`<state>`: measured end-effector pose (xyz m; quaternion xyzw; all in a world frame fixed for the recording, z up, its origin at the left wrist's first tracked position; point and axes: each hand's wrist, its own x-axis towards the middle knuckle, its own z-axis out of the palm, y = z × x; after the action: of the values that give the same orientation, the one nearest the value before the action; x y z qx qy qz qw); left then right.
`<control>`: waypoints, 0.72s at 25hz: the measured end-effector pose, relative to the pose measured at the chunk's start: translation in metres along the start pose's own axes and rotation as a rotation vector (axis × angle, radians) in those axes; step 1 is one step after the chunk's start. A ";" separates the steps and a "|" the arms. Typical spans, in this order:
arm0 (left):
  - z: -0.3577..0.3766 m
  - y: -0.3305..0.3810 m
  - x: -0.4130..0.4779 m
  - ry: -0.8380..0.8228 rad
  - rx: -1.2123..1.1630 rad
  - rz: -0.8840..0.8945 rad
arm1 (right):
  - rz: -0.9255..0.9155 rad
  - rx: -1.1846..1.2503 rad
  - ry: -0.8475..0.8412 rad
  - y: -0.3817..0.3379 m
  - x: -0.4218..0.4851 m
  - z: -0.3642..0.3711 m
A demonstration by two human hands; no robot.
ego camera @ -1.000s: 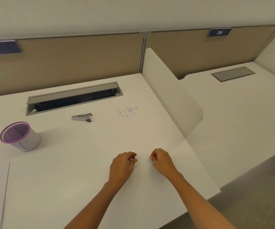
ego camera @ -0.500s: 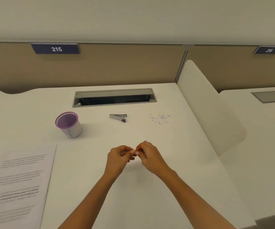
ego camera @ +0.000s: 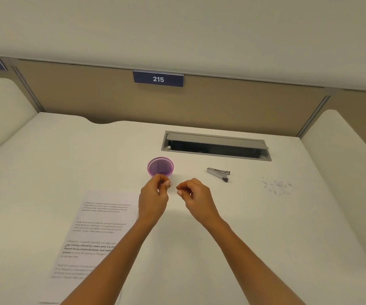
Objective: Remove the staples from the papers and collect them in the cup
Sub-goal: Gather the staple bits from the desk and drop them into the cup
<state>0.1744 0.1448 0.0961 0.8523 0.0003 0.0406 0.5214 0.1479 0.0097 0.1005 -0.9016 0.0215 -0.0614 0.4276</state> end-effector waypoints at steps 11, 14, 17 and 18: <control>-0.015 -0.038 0.099 0.106 0.312 0.014 | 0.145 -0.113 0.031 -0.008 0.061 0.038; -0.011 -0.046 0.106 0.065 0.338 -0.004 | 0.175 -0.119 0.033 0.003 0.060 0.034; -0.010 -0.048 0.107 0.055 0.329 -0.010 | 0.204 -0.112 0.044 0.011 0.057 0.029; -0.010 -0.047 0.107 0.064 0.328 0.003 | 0.209 -0.104 0.049 0.013 0.055 0.028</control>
<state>0.2819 0.1800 0.0665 0.9243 0.0225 0.0679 0.3749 0.2060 0.0180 0.0778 -0.9135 0.1291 -0.0373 0.3839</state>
